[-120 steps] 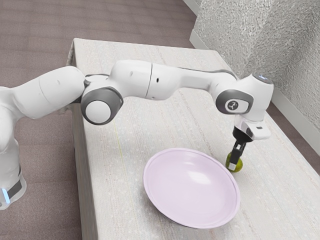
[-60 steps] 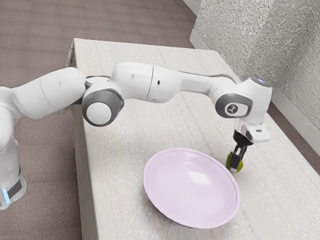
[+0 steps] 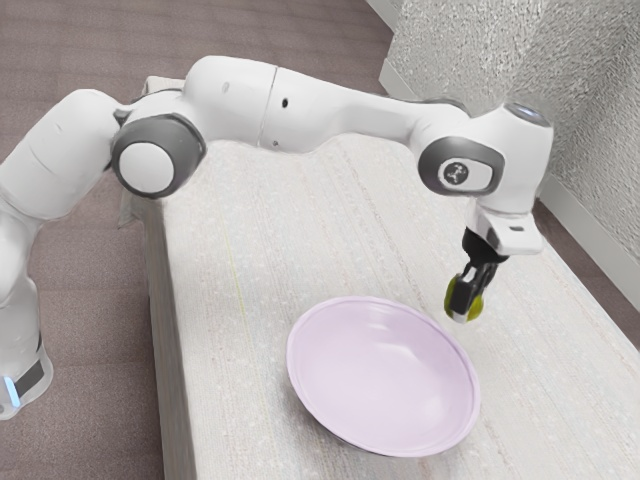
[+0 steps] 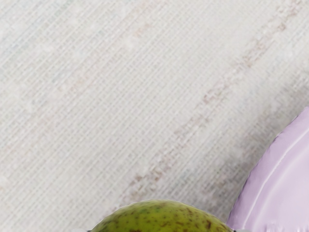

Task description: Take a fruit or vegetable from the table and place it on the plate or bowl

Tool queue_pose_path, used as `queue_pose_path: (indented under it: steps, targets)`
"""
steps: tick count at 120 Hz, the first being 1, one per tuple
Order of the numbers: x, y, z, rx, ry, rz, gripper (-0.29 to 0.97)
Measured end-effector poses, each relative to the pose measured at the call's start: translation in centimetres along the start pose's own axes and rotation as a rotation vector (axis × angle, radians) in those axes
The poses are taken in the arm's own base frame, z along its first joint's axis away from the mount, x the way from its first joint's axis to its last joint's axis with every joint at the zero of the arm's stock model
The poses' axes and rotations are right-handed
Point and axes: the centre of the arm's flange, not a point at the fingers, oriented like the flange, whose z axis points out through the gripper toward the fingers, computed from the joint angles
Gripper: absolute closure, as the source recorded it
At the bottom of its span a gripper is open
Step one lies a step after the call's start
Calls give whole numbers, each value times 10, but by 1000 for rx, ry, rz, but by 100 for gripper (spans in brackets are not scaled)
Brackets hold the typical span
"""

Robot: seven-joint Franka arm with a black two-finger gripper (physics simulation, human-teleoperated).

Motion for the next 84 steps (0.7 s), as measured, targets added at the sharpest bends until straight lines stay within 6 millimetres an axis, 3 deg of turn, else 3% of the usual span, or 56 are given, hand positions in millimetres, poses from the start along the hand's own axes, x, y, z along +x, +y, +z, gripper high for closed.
queue_pose_path:
  steps: [19, 37, 47, 62, 72, 84]
  targets:
    - [10, 123, -3, -60, -85, 118, 39]
    - [-15, 181, 13, -115, -137, 129, 41]
    - [-21, 193, 6, -117, -122, 119, 40]
    - [-23, 195, 9, -123, -113, 96, 40]
    - [-22, 195, 13, -130, -111, 84, 22]
    - [-20, 198, 15, -132, -105, 79, 11]
